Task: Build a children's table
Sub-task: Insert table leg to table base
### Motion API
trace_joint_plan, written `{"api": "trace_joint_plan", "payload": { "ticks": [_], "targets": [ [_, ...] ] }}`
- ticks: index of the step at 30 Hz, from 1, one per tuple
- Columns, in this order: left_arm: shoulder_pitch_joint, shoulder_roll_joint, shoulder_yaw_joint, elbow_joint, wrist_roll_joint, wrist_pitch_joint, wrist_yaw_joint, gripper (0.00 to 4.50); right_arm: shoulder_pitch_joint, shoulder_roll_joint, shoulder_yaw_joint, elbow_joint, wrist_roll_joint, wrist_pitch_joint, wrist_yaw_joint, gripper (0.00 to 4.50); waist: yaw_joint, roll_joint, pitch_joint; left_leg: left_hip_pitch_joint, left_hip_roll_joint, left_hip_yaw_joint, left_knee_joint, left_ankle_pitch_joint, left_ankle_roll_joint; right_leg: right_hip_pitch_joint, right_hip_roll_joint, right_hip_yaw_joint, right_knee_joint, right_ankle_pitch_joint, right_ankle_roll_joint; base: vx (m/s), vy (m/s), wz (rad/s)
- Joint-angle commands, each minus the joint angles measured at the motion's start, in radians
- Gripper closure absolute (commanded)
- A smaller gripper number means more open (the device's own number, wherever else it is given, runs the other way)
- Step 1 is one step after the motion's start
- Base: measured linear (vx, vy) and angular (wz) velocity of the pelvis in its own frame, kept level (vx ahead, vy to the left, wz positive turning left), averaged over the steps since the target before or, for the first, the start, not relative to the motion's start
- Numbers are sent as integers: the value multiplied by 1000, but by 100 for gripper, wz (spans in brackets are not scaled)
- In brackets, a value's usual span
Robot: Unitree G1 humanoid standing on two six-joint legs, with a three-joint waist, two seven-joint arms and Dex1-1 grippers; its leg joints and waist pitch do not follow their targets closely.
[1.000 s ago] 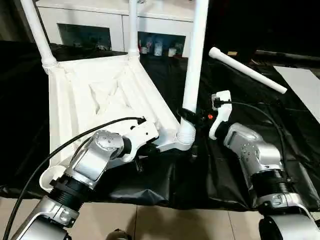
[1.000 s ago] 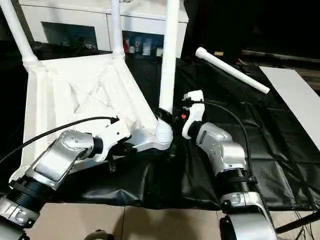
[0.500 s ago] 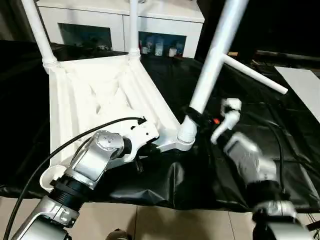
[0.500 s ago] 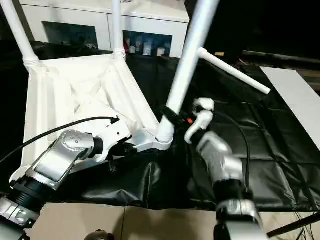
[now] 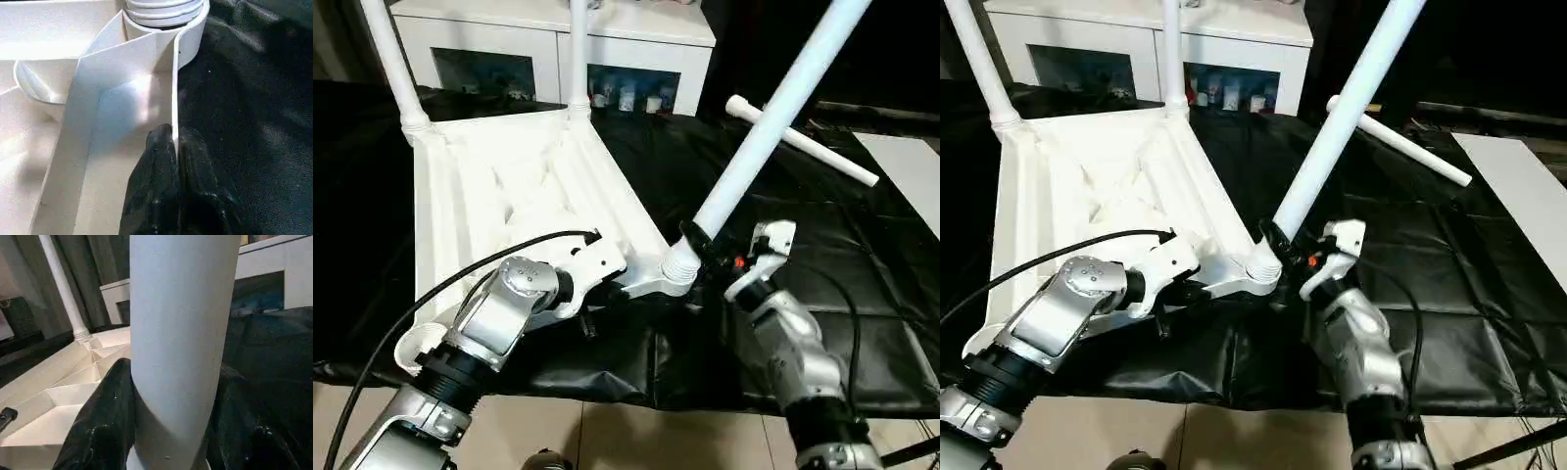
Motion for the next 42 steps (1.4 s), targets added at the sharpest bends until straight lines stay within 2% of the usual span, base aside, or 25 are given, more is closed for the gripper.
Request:
{"api": "trace_joint_plan", "payload": {
  "ticks": [1, 3, 6, 8, 10, 14, 16, 18, 20, 24, 25, 26, 27, 28, 29, 30, 31, 35, 36, 37, 38, 39, 40, 42],
  "targets": [
    [-36, 8, 44, 11, -3, -29, 52, 450, 77, -26, -44, 53, -61, -12, -74, 268, -3, 12, -55, 30, 62, -25, -86, -326, -25, 11, -98, 59, -100, -198, -187, 0, 0, 0],
    [-40, 7, 47, 18, -3, -33, 58, 450, 109, -21, -31, 27, -82, -61, -94, 268, 2, 13, -56, 30, 62, -24, -86, -316, -18, 11, -98, 60, -100, -186, -185, 0, 0, 0],
    [-41, 6, 49, 19, -3, -33, 59, 450, 123, -19, -21, 12, -93, -81, -100, 268, 4, 12, -55, 26, 61, -26, -89, -313, -16, 14, -97, 58, -100, -191, -177, 0, 0, 0],
    [-44, 4, 50, 26, 0, -38, 63, 450, 145, -15, -3, -13, -112, -103, -104, 268, 2, 9, -51, 29, 62, -27, -91, -352, -20, 10, -99, 59, -108, -257, -165, 0, 0, 0],
    [-51, 0, 53, 39, 4, -46, 72, 450, 172, -10, 28, -42, -135, -118, -101, 268, 4, 10, -51, 30, 62, -28, -92, -356, -22, 9, -101, 61, -111, -275, -158, 0, 0, 0],
    [-57, -4, 53, 47, 4, -52, 79, 450, 177, -20, 65, -36, -167, -142, -91, 268, -5, 9, -50, 24, 61, -30, -97, -357, -20, 13, -98, 58, -112, -275, -155, 0, 0, 0],
    [-59, -5, 51, 50, 4, -54, 78, 450, 162, -31, 80, -12, -167, -72, -83, 268, -10, 8, -49, 26, 60, -30, -97, -366, -17, 12, -99, 58, -115, -294, -157, 0, 0, 0],
    [-60, -5, 51, 50, 4, -53, 76, 450, 158, -34, 85, -8, -167, -61, -76, 268, -12, 8, -48, 26, 60, -30, -97, -372, -17, 12, -99, 58, -117, -311, -156, 0, 0, 0],
    [-61, 0, 50, 46, 3, -52, 67, 450, 120, -54, 103, -11, -157, 17, -41, 268, -16, 7, -47, 27, 60, -32, -98, -387, -21, 10, -99, 59, -118, -329, -152, 0, 0, 0],
    [-62, 6, 49, 46, 3, -57, 64, 450, 82, -74, 108, -35, -143, 76, -25, 268, -19, 8, -49, 28, 61, -30, -97, -376, -21, 9, -100, 60, -117, -303, -159, 0, 0, 0],
    [-63, 13, 47, 44, 1, -61, 56, 450, 41, -99, 109, -51, -129, 129, 1, 268, -21, 6, -49, 26, 60, -30, -96, -366, -19, 12, -99, 60, -115, -292, -162, 0, 0, 0],
    [-63, 13, 47, 44, 1, -61, 56, 450, 41, -99, 109, -51, -129, 129, 1, 268, -23, 6, -51, 24, 59, -30, -96, -346, -15, 16, -97, 58, -113, -276, -162, 0, 0, 0],
    [-63, 18, 43, 41, 2, -63, 51, 450, 11, -121, 111, -62, -117, 161, 25, 268, -24, 2, -51, 24, 60, -28, -94, -337, -13, 14, -97, 59, -113, -265, -164, 0, 0, 0],
    [-64, 25, 41, 37, 2, -65, 44, 450, -50, -173, 119, -82, -95, 258, 80, 268, -25, 4, -51, 25, 58, -29, -93, -330, -7, 17, -95, 57, -110, -256, -172, 0, 0, 0],
    [-64, 25, 41, 37, 2, -65, 44, 450, -50, -173, 119, -82, -95, 258, 80, 268, -24, 4, -53, 23, 58, -26, -91, -304, -1, 20, -95, 56, -109, -239, -173, 0, 0, 0],
    [-65, 27, 40, 36, 2, -64, 42, 450, -72, -195, 124, -86, -91, 283, 109, 268, -23, 2, -54, 26, 59, -23, -87, -298, 3, 16, -96, 58, -110, -230, -175, 0, 0, 0],
    [-67, 28, 39, 37, 3, -65, 41, 450, -105, -234, 137, -90, -84, 350, 162, 268, -22, -2, -54, 23, 58, -23, -86, -273, 8, 19, -97, 57, -107, -209, -182, 0, 0, 0],
    [-71, 30, 36, 40, 6, -70, 37, 450, -163, -318, 197, -79, -99, 478, 296, 268, -14, -9, -59, 20, 56, -18, -75, -182, 39, 26, -92, 54, -95, -102, -199, 0, 0, 0],
    [-71, 30, 36, 40, 6, -70, 37, 450, -163, -318, 197, -79, -99, 478, 296, 268, -14, -9, -59, 20, 56, -18, -75, -182, 39, 26, -92, 54, -95, -102, -199, 0, 0, 0],
    [-74, 33, 33, 42, 4, -81, 33, 450, -183, -352, 233, -77, -105, 524, 364, 268, -8, -11, -60, 20, 56, -16, -72, -160, 47, 26, -93, 53, -91, -69, -207, 0, 0, 0],
    [-74, 33, 33, 42, 4, -82, 33, 450, -184, -355, 235, -77, -105, 527, 368, 268, -3, -10, -62, 22, 57, -15, -70, -146, 51, 26, -93, 52, -88, -50, -209, 0, 0, 0],
    [-75, 34, 31, 42, 2, -86, 32, 450, -195, -377, 260, -80, -103, 560, 407, 268, -2, -12, -60, 24, 57, -14, -69, -147, 53, 24, -92, 53, -89, -47, -212, 0, 0, 0],
    [-75, 34, 31, 42, 2, -86, 32, 450, -195, -377, 260, -80, -103, 560, 407, 268, 1, -10, -60, 23, 58, -15, -69, -147, 54, 26, -93, 52, -88, -48, -214, 0, 0, 0],
    [-76, 34, 32, 42, 1, -88, 30, 450, -204, -411, 310, -75, -122, 590, 467, 268, 7, -12, -60, 25, 59, -14, -70, -149, 50, 25, -94, 52, -88, -57, -211, 0, 0, 0]
  ]
}}
